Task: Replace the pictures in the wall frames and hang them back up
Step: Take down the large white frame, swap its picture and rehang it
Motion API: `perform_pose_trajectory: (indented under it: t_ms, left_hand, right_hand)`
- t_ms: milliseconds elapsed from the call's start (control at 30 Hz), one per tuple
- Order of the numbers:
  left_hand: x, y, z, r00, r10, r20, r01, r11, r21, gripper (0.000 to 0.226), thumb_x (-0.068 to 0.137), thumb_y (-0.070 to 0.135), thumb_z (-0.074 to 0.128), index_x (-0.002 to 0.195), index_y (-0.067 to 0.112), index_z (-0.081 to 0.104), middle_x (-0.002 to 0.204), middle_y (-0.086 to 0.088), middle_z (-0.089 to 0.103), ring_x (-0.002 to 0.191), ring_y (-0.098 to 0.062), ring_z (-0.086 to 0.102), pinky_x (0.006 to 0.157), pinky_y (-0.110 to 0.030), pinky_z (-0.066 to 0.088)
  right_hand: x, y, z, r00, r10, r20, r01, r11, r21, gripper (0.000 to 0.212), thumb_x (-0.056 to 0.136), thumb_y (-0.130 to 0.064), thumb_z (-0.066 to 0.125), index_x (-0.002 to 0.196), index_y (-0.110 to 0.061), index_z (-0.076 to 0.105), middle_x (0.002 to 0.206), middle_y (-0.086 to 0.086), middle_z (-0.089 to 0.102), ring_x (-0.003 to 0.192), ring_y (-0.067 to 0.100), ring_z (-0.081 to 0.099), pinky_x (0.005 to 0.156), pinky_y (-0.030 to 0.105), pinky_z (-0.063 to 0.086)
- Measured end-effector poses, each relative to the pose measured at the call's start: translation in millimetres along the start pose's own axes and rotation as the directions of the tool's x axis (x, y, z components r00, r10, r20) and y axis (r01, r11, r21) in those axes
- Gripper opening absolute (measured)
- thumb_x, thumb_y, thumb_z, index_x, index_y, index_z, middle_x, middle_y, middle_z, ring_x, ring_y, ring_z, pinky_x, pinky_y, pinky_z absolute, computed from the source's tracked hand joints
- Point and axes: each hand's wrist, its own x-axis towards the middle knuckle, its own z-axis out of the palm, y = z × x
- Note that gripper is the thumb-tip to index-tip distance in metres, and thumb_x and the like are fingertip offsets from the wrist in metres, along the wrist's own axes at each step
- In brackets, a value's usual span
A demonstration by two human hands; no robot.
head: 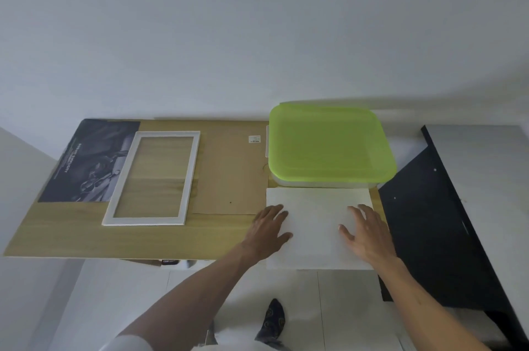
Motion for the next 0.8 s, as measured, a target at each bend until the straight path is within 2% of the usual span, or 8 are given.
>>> perform_pose_trajectory:
  t_ms: [133, 333, 567, 800]
  left_hand:
    - [-9, -31, -24, 0.99, -0.116, -0.081, 0.112, 0.992, -0.052, 0.062, 0.093, 0.046, 0.055, 0.144, 0.013, 0.042, 0.152, -0.002, 0.037, 0.142, -0.02, 0.03, 0.112, -0.035, 0.03]
    - [-33, -95, -68, 0.95, -0.273, -0.149, 0.26, 0.96, -0.105, 0.064, 0.092, 0.049, 0.056, 0.144, 0.015, 0.041, 0.15, -0.002, 0.039, 0.139, -0.019, 0.035, 0.109, -0.036, 0.036]
    - [-57, -187, -117, 0.913, -0.351, -0.207, 0.327, 0.934, -0.143, 0.059, 0.091, 0.046, 0.059, 0.139, 0.013, 0.047, 0.142, -0.002, 0.047, 0.131, -0.02, 0.042, 0.102, -0.036, 0.042]
    - [-78, -293, -162, 0.875, -0.403, -0.267, 0.37, 0.914, -0.169, 0.058, 0.091, 0.048, 0.057, 0.137, 0.014, 0.049, 0.14, -0.001, 0.05, 0.129, -0.02, 0.045, 0.1, -0.037, 0.044]
  right_hand:
    - [6, -45, -3, 0.992, -0.125, -0.023, 0.126, 0.99, 0.065, 0.054, 0.091, -0.043, 0.062, 0.136, -0.016, 0.054, 0.14, 0.005, 0.052, 0.125, 0.027, 0.052, 0.097, 0.038, 0.044]
    - [20, -143, -6, 0.961, -0.278, 0.013, 0.276, 0.957, 0.088, 0.054, 0.092, -0.046, 0.057, 0.139, -0.02, 0.05, 0.141, -0.003, 0.049, 0.127, 0.021, 0.05, 0.097, 0.033, 0.044]
    - [49, -258, -1, 0.907, -0.421, -0.029, 0.422, 0.9, 0.112, 0.053, 0.091, -0.05, 0.056, 0.134, -0.019, 0.054, 0.131, 0.002, 0.055, 0.118, 0.023, 0.057, 0.092, 0.034, 0.051]
    - [72, -390, 10, 0.867, -0.497, 0.022, 0.492, 0.863, 0.112, 0.054, 0.095, -0.053, 0.049, 0.14, -0.024, 0.046, 0.143, -0.002, 0.045, 0.127, 0.018, 0.049, 0.098, 0.032, 0.048]
